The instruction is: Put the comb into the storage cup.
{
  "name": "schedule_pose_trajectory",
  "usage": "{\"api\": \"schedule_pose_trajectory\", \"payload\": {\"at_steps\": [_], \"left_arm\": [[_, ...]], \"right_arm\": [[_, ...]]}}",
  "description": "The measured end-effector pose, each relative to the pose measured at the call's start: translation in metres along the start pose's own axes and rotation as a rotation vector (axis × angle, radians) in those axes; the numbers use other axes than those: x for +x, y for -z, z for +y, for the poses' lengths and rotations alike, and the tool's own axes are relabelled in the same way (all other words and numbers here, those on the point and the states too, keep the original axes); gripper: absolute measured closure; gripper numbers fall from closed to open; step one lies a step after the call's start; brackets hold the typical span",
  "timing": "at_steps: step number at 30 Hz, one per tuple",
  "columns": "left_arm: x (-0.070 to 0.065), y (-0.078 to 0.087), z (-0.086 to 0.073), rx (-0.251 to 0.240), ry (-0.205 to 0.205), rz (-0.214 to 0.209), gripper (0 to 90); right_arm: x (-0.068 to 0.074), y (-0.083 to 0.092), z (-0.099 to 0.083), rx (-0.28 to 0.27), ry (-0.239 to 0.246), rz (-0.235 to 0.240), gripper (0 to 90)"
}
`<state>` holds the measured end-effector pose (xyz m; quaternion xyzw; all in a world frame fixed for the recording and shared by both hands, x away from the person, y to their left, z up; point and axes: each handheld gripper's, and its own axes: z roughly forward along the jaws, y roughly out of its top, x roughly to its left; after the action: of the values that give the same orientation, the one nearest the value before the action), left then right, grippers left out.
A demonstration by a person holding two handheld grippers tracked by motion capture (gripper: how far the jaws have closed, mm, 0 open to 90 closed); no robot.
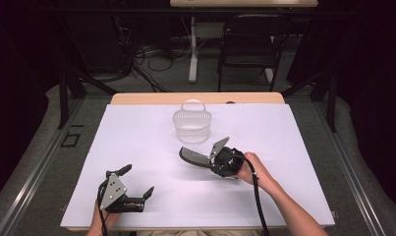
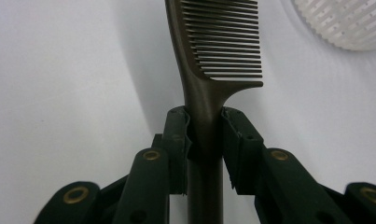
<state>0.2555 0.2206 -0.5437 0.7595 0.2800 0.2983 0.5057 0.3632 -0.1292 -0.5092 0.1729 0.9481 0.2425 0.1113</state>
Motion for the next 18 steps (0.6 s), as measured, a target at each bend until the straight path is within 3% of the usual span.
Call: {"api": "schedule_pose_trajectory", "payload": {"at_steps": [8,18], "left_arm": [[0.001,0.000,0.000,-0.002,0.008,-0.001,0.4],[0.002,0.001,-0.001,0.002,0.012,0.001,0.2]], "right_arm": [[0.004,0.011,0.001,-0.069,0.019,-0.027,72.4],[0.005,0.017,-0.004,-0.128,-0.012,-0.019,72.5]]}}
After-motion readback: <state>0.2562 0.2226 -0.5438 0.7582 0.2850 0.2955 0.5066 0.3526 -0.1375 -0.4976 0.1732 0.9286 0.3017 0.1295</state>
